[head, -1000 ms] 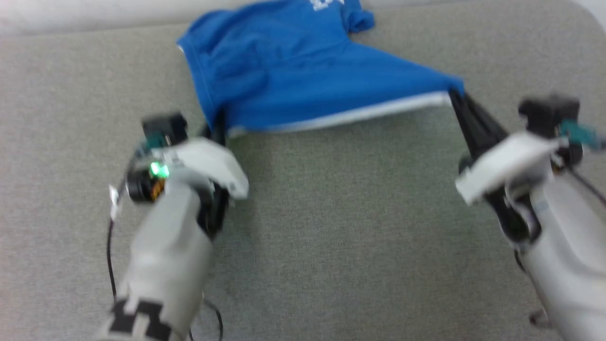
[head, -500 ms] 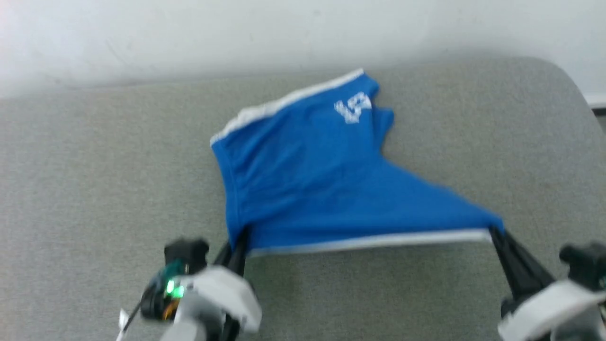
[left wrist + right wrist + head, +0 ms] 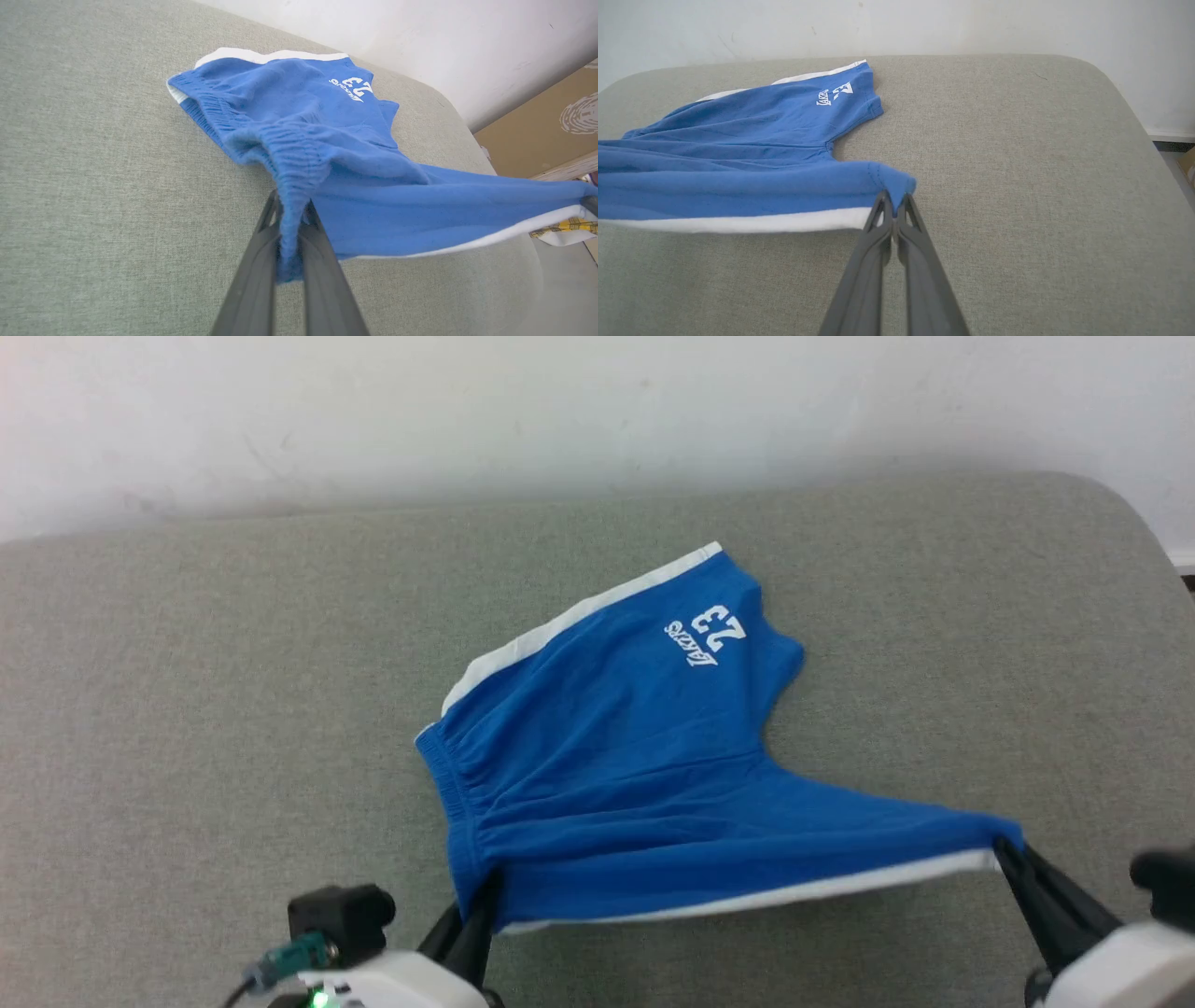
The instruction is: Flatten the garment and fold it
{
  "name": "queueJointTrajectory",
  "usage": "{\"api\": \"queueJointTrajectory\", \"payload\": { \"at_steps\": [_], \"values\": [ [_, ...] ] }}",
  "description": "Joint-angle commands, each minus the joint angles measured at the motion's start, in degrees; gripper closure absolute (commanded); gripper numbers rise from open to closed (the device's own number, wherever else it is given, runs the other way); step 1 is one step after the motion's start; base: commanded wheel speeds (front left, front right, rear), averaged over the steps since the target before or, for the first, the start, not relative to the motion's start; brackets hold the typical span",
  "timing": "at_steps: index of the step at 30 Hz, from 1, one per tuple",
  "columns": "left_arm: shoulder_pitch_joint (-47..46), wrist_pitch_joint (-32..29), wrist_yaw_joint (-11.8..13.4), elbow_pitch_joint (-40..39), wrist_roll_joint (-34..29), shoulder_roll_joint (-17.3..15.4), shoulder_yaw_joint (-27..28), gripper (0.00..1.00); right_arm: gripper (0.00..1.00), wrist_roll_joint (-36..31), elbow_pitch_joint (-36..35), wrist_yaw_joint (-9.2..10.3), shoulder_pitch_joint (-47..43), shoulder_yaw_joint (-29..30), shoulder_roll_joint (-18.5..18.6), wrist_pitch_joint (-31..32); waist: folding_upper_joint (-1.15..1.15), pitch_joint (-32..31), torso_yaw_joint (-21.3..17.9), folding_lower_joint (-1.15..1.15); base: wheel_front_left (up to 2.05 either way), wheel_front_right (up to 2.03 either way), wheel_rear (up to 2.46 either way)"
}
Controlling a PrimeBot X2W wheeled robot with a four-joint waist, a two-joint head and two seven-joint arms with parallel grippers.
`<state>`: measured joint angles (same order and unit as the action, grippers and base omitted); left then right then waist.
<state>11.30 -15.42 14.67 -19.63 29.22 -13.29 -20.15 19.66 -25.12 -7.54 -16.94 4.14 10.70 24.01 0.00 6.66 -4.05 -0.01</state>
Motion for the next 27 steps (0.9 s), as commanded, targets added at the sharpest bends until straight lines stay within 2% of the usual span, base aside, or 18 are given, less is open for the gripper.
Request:
{"api": "queueJointTrajectory", "payload": {
  "at_steps": [1,7,14,21,27],
  "values": [
    [-1.84,-0.47,-0.54,0.06,1.85,0.41,0.80,1.00,1.00,1.08,1.21,0.05,3.45,-0.50,0.98,1.15,0.00,1.12,0.54,0.01,0.00,0.00,0.00],
    [-9.24,-2.49,-3.14,5.22,8.24,1.91,3.74,1.00,1.00,4.87,10.85,0.05,17.94,-6.28,6.35,7.06,0.00,4.74,1.34,0.01,0.00,0.00,0.00],
    [-18.94,-3.19,-5.75,11.49,12.07,2.90,6.10,1.00,1.00,9.89,23.49,0.05,37.19,-12.98,9.20,8.96,0.00,9.65,3.83,0.01,0.00,0.00,0.00],
    [-25.82,-3.34,-7.05,15.17,14.30,3.61,7.76,1.00,1.00,13.40,34.46,0.05,50.50,-18.51,11.03,8.20,0.00,13.20,6.63,0.01,0.00,0.00,0.00],
    [-31.81,-2.23,-8.26,19.60,16.17,5.68,8.39,1.00,1.00,15.91,45.41,0.05,60.54,-22.71,11.69,3.70,0.00,16.28,9.28,0.01,0.00,0.00,0.00]
  ]
}}
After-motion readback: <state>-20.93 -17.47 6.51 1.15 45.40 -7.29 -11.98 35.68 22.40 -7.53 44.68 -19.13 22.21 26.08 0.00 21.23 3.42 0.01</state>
